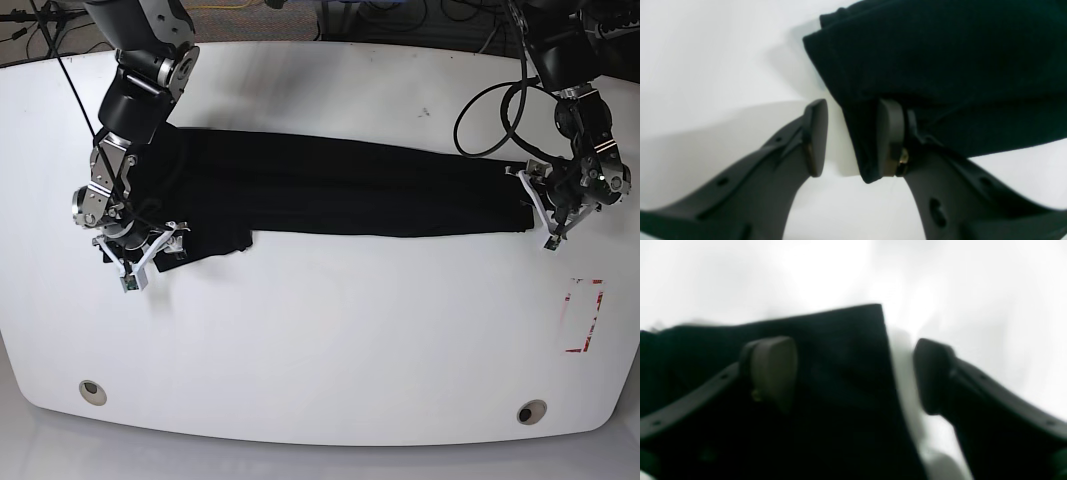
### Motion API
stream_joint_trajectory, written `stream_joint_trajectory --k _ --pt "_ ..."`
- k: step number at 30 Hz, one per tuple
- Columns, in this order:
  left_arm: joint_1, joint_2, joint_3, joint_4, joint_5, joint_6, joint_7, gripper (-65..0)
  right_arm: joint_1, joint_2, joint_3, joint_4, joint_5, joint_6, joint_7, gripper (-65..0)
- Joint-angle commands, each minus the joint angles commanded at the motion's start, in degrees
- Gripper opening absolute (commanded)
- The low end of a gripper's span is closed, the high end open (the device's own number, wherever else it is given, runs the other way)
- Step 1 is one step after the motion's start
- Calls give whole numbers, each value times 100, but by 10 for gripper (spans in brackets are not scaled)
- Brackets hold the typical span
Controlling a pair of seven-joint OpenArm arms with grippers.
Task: Fold the T-shirt properly
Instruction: 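Move the right gripper to the shirt's hanging sleeve and grasp it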
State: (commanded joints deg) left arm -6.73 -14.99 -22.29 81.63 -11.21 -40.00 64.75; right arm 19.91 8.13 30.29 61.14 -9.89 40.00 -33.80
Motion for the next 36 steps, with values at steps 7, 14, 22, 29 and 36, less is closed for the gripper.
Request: stream_joint_trajectory --k 7,14,22,29,36 --pt "0 0 0 0 0 0 0 -421 -35 -132 -9 53 0 0 0 -561" --pt "18 0 0 0 0 0 0 -421 -97 -176 -9 466 9 0 -35 -647" --pt "26 0 0 -26 0 0 0 -421 -360 -510 -9 2057 9 0 -1090 -647" --pt "26 0 0 -26 0 0 0 -421 -756 -870 -9 3385 18 0 -1987 -647" --pt "35 0 0 -35 9 0 0 -421 -1037 -1248 -70 4598 18 0 -2866 -647"
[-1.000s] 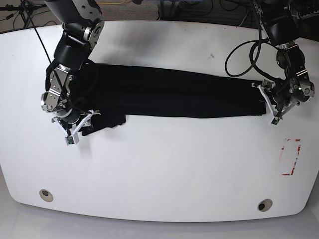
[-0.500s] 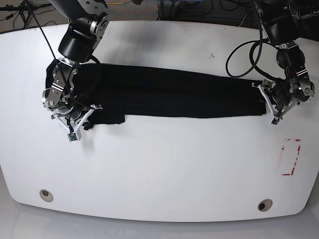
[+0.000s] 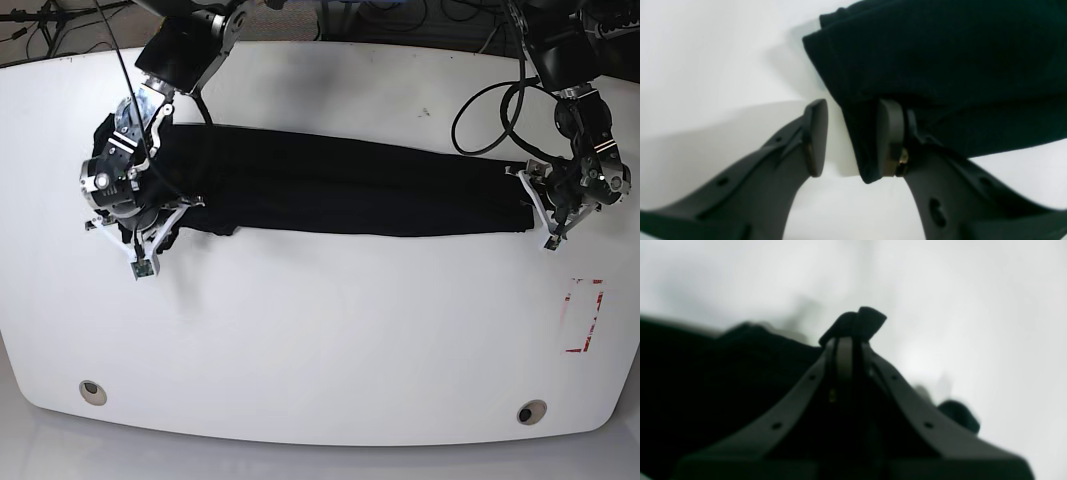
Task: Fold the T-shirt properly
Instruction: 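Move the right gripper to the shirt's hanging sleeve and grasp it, then fold the sleeve with the right gripper onto the shirt body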
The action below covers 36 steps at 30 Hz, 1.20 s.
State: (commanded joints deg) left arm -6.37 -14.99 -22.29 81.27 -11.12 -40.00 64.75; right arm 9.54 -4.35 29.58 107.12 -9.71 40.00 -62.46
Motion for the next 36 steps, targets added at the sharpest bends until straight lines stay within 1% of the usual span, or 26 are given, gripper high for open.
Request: stream_joint_trajectory --k 5,7,11,31,32,34,36 --pt "0 0 149 0 0 0 0 -421 -308 -44 -413 598 0 0 -466 -645" --pt "0 0 229 0 0 0 0 -421 -466 -53 -598 782 0 0 -536 -644" --pt "0 0 264 0 0 0 0 -421 -738 -53 -818 826 0 0 -536 -644" --pt "0 0 264 -9 0 0 -9 -421 -1495 -9 -818 853 -18 0 -536 -640" --pt "0 0 264 -9 0 0 -9 -421 -1512 -9 -818 853 -18 0 -536 -633" --pt "0 0 264 -9 0 0 -9 -421 -1530 -9 -818 853 -18 0 -536 -580" --pt "0 0 264 -9 0 0 -9 -421 -1530 -9 -818 853 -18 0 -536 -496"
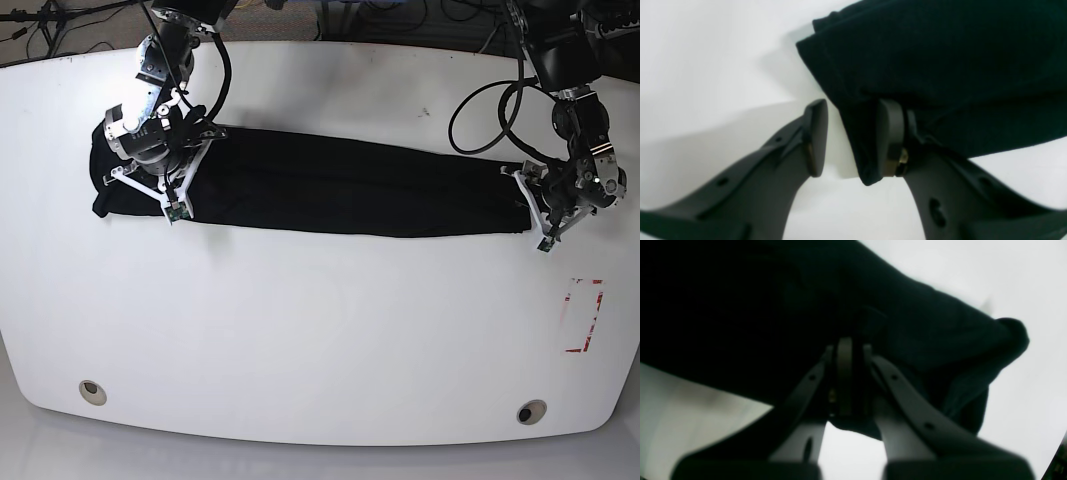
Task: Fold the T-shirt properly
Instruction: 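Fold the sleeve with the right gripper onto the shirt body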
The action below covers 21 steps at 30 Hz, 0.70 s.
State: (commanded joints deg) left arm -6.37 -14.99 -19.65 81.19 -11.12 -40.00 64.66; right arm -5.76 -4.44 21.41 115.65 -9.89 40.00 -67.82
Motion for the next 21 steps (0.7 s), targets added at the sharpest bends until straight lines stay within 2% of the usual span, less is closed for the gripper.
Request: stream_joint_trajectory --k 3,6,21 --pt "0 0 0 0 0 0 0 -421 0 0 185 79 0 0 18 -398" --pt "0 0 0 0 0 0 0 -421 53 -9 448 105 0 0 26 -349" --pt "-18 0 9 0 0 0 0 -421 360 105 1864 114 0 0 26 -336"
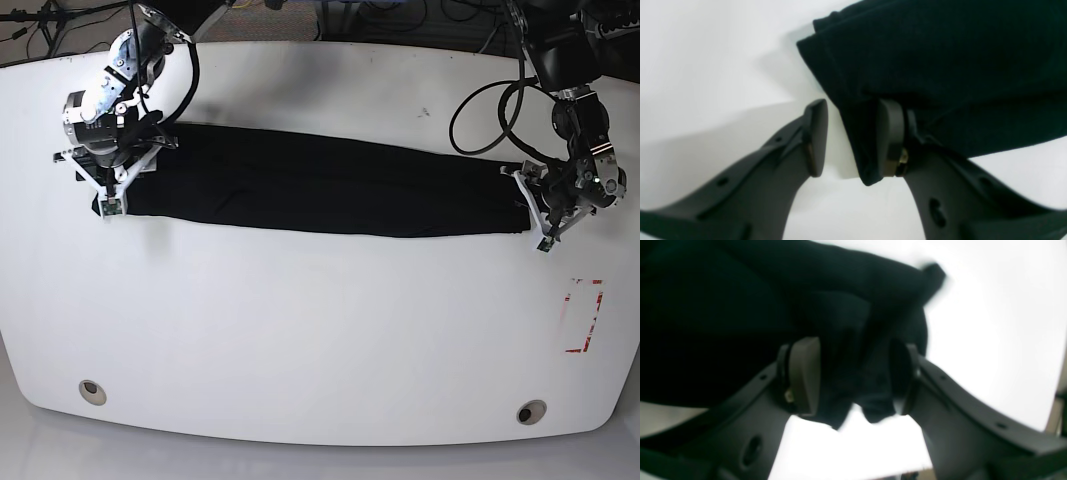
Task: Fold the T-shirt properly
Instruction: 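Fold the sleeve with the right gripper onto the shirt body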
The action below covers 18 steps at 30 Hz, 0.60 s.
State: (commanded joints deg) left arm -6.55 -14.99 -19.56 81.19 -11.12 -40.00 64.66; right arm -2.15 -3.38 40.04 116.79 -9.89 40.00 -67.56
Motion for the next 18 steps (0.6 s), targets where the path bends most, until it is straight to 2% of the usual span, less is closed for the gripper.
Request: stream_joint_trajectory --k 13,15,18 --pt "-35 26 0 26 -9 0 0 -421 246 -26 211 0 0 0 0 -341" --pt "-35 26 0 26 -9 0 0 -421 290 -35 211 0 9 0 0 -363" --pt "-35 26 0 26 -9 0 0 -421 334 -141 193 -35 9 0 0 -452"
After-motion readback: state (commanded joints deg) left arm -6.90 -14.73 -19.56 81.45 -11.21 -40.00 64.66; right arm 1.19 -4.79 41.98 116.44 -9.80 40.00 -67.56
